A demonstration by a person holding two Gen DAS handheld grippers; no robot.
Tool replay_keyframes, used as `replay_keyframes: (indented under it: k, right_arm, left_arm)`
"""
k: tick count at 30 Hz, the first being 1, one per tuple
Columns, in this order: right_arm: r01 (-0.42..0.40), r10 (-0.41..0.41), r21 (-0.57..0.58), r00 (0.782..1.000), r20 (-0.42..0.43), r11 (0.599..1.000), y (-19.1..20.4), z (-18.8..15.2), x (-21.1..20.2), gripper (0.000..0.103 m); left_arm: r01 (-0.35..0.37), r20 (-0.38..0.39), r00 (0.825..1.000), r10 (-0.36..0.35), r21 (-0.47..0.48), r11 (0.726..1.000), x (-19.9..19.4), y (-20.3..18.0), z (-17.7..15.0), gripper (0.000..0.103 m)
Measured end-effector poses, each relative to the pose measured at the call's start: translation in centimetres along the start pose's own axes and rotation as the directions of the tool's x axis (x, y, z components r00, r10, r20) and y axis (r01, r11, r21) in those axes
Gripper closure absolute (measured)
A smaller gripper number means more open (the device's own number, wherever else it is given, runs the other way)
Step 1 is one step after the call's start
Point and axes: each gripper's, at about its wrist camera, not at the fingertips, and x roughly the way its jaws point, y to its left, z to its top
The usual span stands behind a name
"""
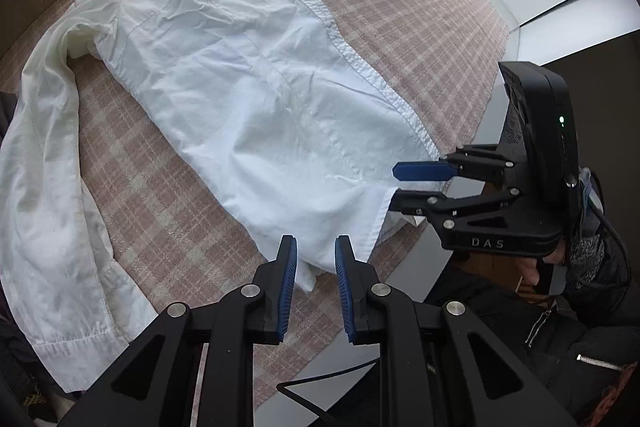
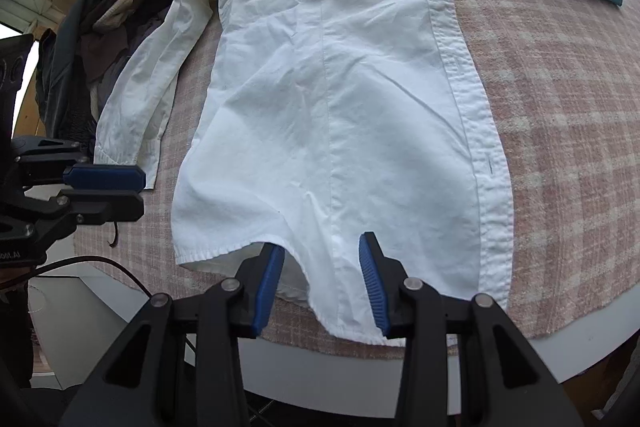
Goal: Fold clothes
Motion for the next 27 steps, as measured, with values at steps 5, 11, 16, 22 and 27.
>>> replay_keyframes:
  k: [5, 11, 16, 22, 27]
  right_arm:
    - [-0.008, 0.008, 0.009, 1.0, -0.012, 1.0, -0.3, 0.2, 0.2, 0.064]
    - [-0.004, 0.004, 0.005, 1.0, -0.017, 1.0, -0.3, 0.3, 0.0, 0.064]
    - [0.005, -0.005, 0.007, 1.0, -0.019, 1.0, -0.6, 0.3, -0.5, 0.064]
    - [0.007, -0.006, 0.003, 1.0, -0.023, 1.0, -0.6, 0.3, -0.7, 0.064]
    - [0.014, -0.014, -0.014, 1.0, -0.022, 1.0, -0.3, 0.3, -0.9, 0.064]
  left_arm:
    - [-0.005, -0.034, 0.999, 0.002, -0.07, 0.998, 2.1, 2.1, -2.0, 0.084]
    - [0.103, -0.026, 0.994, -0.11, -0.191, 0.976, 4.1, 4.4, -2.7, 0.084]
    - [0.129, 0.004, 0.991, -0.13, -0.174, 0.976, 2.9, 3.3, -3.0, 0.078]
    - [0.107, -0.017, 0.994, -0.111, -0.173, 0.979, 3.2, 3.2, -2.4, 0.075]
    - [0.095, -0.039, 0.994, -0.103, -0.164, 0.982, 3.7, 2.5, -1.7, 0.075]
